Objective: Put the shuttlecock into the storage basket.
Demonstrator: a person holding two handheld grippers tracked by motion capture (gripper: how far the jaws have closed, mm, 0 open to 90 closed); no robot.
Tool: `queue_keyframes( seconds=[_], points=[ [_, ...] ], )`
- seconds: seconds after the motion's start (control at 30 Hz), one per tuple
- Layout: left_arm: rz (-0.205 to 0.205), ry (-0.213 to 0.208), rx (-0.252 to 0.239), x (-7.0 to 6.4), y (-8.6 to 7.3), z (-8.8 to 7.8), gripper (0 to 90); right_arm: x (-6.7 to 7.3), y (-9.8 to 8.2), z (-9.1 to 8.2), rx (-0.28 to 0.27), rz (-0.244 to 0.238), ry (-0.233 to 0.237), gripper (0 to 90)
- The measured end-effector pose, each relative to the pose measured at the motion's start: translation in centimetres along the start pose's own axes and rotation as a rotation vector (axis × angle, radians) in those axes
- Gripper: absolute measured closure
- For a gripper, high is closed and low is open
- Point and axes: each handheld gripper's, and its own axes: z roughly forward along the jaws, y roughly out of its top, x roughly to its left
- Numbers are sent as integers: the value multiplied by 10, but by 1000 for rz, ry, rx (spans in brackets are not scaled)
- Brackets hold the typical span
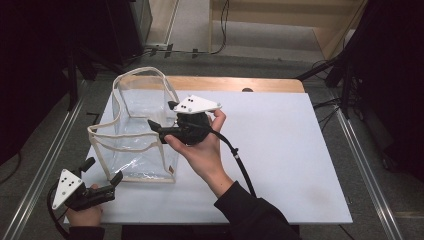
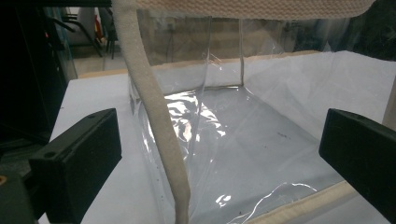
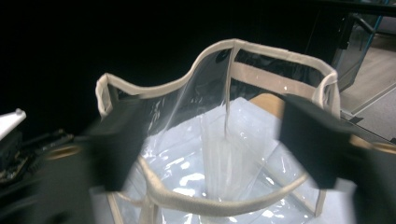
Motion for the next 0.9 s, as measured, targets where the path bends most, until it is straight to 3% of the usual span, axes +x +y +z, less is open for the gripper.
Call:
queue_keyframes(
  seconds=[0.1, 0.57, 0.9],
  points=[
    [-1, 1, 0, 0, 0, 0, 0, -2, 0, -4, -11, -8, 35, 0],
    [3, 2, 3, 0, 0, 0, 0, -19, -18, -25, -12, -8, 14, 0],
    [5, 2, 5, 0, 0, 0, 0, -31, -35, -43, -4, -32, -33, 0]
  ],
)
